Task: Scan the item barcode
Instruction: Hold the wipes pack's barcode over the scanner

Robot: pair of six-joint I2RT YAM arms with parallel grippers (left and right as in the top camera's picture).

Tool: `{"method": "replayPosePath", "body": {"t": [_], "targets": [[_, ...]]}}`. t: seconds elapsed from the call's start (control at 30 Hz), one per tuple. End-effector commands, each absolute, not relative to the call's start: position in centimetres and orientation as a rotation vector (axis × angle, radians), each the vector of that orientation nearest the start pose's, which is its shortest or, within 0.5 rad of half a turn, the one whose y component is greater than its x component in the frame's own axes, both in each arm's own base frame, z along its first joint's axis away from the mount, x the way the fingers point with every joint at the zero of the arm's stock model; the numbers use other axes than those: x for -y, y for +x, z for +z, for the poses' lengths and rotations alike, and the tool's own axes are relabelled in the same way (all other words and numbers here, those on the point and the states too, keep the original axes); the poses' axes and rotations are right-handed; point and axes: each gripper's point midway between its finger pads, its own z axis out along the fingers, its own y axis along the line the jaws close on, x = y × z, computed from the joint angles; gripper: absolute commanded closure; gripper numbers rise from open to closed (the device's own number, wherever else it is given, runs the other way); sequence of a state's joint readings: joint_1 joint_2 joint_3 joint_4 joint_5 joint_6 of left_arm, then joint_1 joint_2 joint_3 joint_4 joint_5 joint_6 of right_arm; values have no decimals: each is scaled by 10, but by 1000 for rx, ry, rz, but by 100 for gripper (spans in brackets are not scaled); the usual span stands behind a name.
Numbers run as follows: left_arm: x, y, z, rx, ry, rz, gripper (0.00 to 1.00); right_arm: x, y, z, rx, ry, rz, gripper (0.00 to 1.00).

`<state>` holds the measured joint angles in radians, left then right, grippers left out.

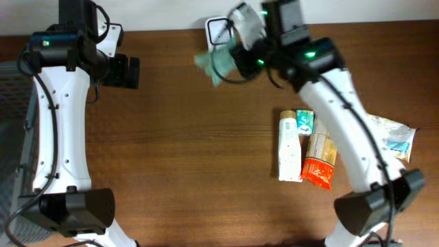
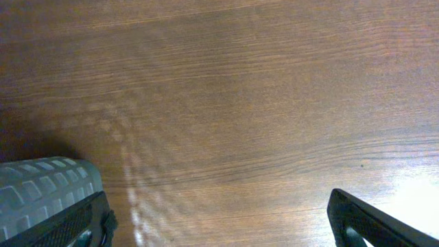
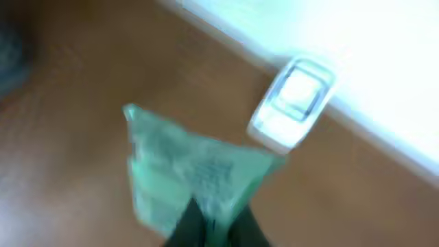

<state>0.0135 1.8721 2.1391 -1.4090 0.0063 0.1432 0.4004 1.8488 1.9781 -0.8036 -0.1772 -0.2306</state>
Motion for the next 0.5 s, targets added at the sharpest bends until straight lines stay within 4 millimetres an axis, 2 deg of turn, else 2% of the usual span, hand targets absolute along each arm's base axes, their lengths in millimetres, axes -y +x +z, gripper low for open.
{"method": "replayPosePath", "body": {"t": [0.0, 0.07, 0.13, 0.2, 0.27, 0.4, 0.47], "targets": [[-6, 421, 269, -2694, 199, 50, 1, -213, 525, 310, -1959, -758, -135, 96], [-6, 421, 269, -2694, 199, 50, 1, -225, 551, 301, -1840, -882, -232, 96], [-6, 421, 269, -2694, 199, 50, 1, -240, 586, 285, -1672, -1002, -364, 96], [-6, 421, 269, -2694, 199, 50, 1, -248, 615, 267, -1574, -1006, -451, 96], [-6, 421, 269, -2694, 199, 50, 1, -247, 634, 253, -1503, -1015, -550, 96], [-6, 421, 269, -2694, 199, 50, 1, -237, 664, 229, -1305, -1095, -901, 96], [-6, 421, 269, -2694, 199, 50, 1, -231, 667, 224, -1315, -1082, -920, 96]]}}
